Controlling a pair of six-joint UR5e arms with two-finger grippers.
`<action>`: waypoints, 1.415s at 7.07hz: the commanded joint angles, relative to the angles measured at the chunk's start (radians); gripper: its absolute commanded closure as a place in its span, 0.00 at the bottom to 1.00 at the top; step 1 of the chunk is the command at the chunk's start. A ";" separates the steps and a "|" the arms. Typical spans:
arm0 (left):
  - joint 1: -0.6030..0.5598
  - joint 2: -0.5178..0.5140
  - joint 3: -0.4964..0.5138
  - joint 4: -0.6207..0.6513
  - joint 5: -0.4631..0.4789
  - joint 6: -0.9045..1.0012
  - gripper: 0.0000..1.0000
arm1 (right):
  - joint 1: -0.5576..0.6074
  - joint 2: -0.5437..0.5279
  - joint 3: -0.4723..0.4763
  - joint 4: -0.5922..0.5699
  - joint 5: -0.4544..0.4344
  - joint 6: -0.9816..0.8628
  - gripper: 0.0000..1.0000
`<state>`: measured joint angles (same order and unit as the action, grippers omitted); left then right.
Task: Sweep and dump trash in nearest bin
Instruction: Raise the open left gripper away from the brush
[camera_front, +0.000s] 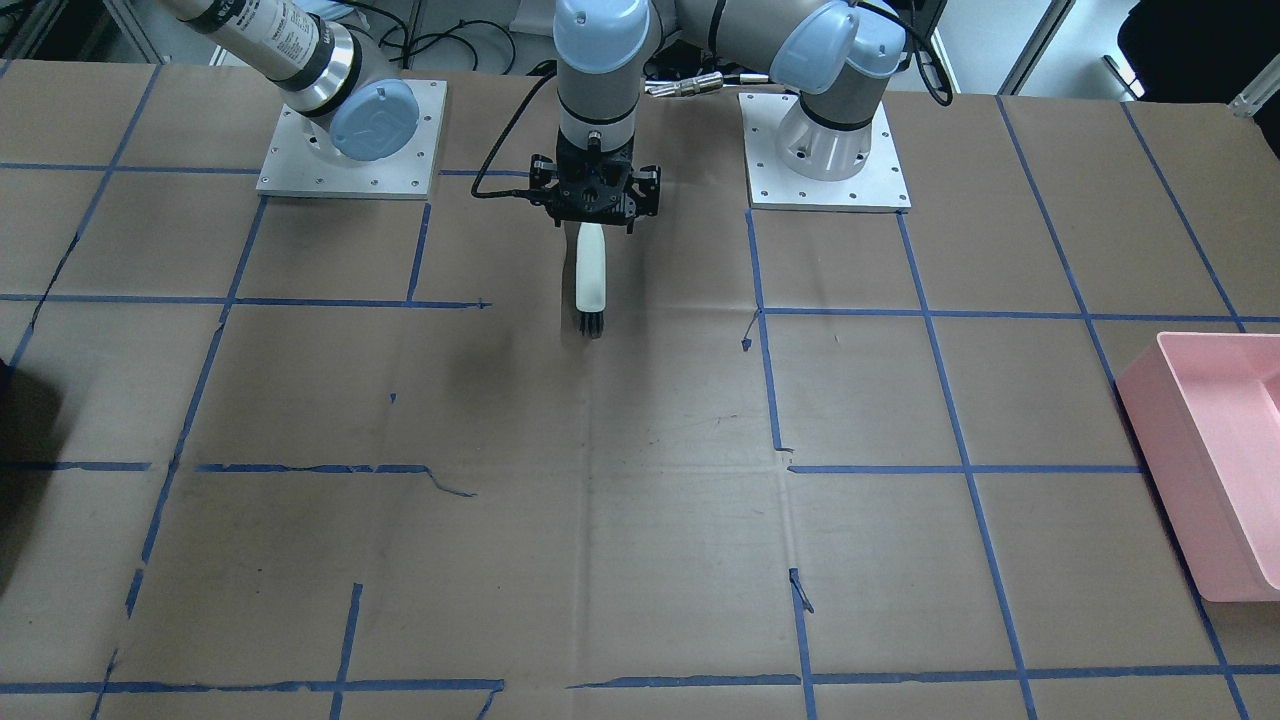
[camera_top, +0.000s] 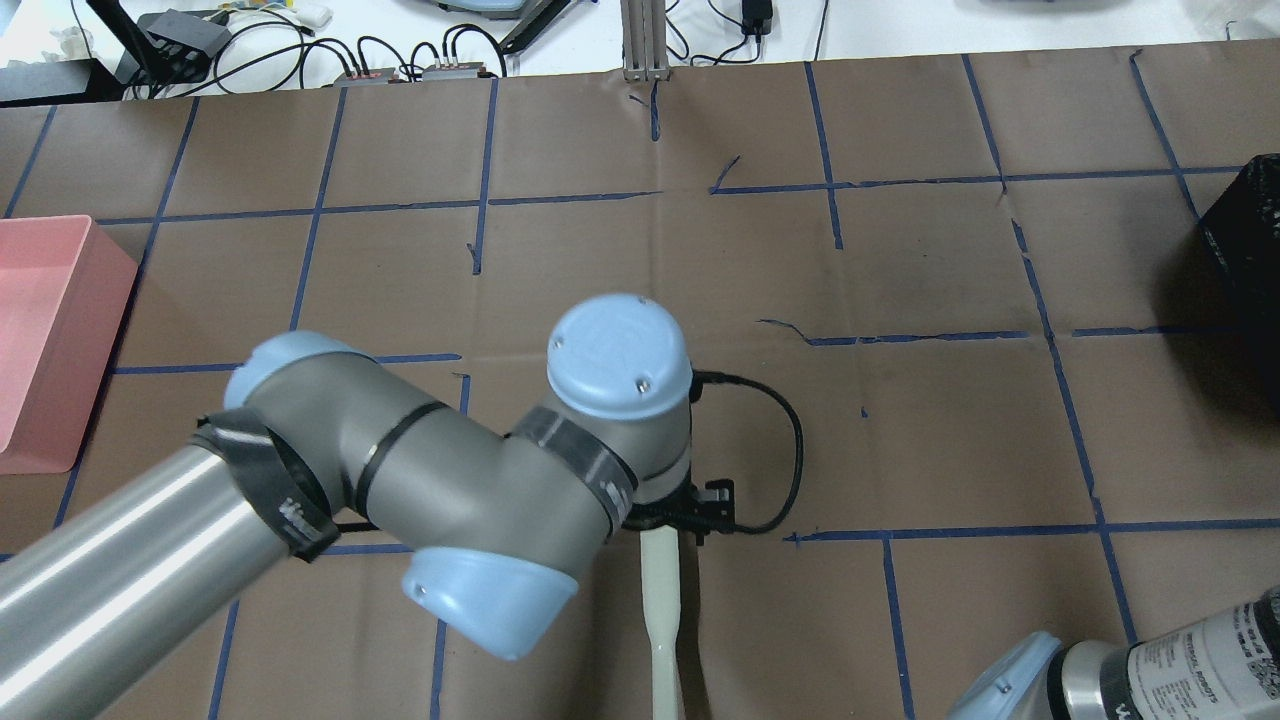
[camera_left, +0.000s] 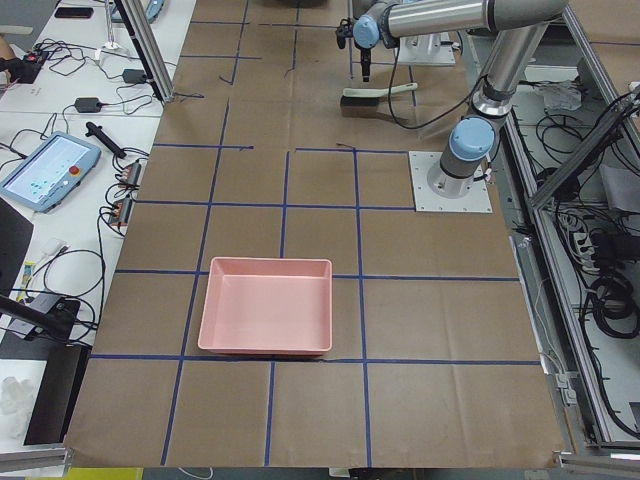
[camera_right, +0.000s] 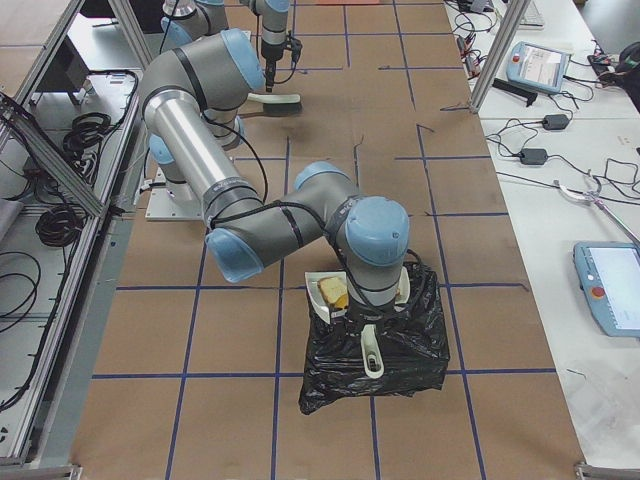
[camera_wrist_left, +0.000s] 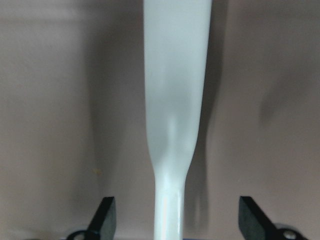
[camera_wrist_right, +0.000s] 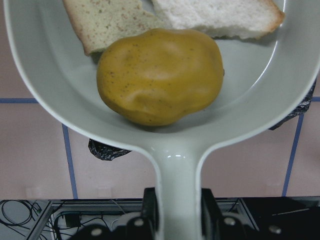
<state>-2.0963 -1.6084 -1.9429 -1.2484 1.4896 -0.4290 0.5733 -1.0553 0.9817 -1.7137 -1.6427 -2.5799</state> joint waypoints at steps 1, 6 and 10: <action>0.173 0.051 0.128 -0.154 0.006 0.235 0.08 | 0.003 -0.055 0.116 -0.139 -0.035 0.024 1.00; 0.435 0.111 0.295 -0.295 0.146 0.458 0.07 | 0.028 -0.085 0.276 -0.417 -0.060 0.153 1.00; 0.458 0.111 0.277 -0.284 0.071 0.460 0.06 | 0.060 -0.068 0.276 -0.417 -0.193 0.222 1.00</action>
<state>-1.6406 -1.4984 -1.6632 -1.5336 1.5833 0.0305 0.6231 -1.1284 1.2583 -2.1311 -1.8034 -2.3675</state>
